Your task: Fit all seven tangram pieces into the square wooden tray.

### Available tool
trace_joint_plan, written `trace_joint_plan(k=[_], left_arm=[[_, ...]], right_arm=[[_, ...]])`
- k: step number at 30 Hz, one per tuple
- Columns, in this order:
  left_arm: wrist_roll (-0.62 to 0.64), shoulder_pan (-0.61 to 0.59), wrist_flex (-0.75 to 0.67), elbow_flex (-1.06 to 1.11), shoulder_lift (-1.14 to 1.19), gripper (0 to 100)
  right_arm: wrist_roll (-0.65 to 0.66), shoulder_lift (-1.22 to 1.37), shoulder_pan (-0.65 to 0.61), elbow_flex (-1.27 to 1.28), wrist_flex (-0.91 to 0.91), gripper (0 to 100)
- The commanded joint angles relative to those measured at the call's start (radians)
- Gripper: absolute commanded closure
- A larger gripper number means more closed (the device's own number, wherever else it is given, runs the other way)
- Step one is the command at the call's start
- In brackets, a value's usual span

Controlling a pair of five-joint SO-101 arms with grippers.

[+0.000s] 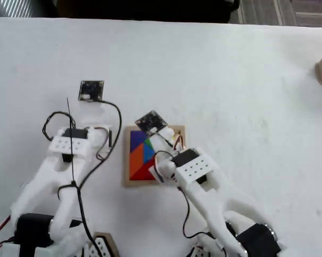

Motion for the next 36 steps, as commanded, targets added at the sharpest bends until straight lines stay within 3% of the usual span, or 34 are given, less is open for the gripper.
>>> trace_joint_plan(k=[1, 9, 16, 21, 36], left_arm=[[-0.015, -0.013, -0.02, -0.014, -0.03, 98], [-0.017, -0.013, -0.02, -0.014, -0.03, 98], [-0.017, -0.013, -0.02, -0.014, -0.03, 98], [-0.017, -0.013, -0.021, -0.014, -0.03, 98], [-0.017, -0.027, -0.018, -0.012, -0.03, 98]], right_arm=[[-0.003, 0.004, 0.059, -0.041, -0.025, 98.1], [0.0, -0.062, 0.081, -0.051, 0.03, 98.1], [-0.003, -0.349, 0.11, -0.029, 0.217, 98.1], [0.0, -0.536, 0.236, 0.112, 0.09, 97.8], [0.002, -0.064, 0.334, -0.057, 0.016, 98.1]])
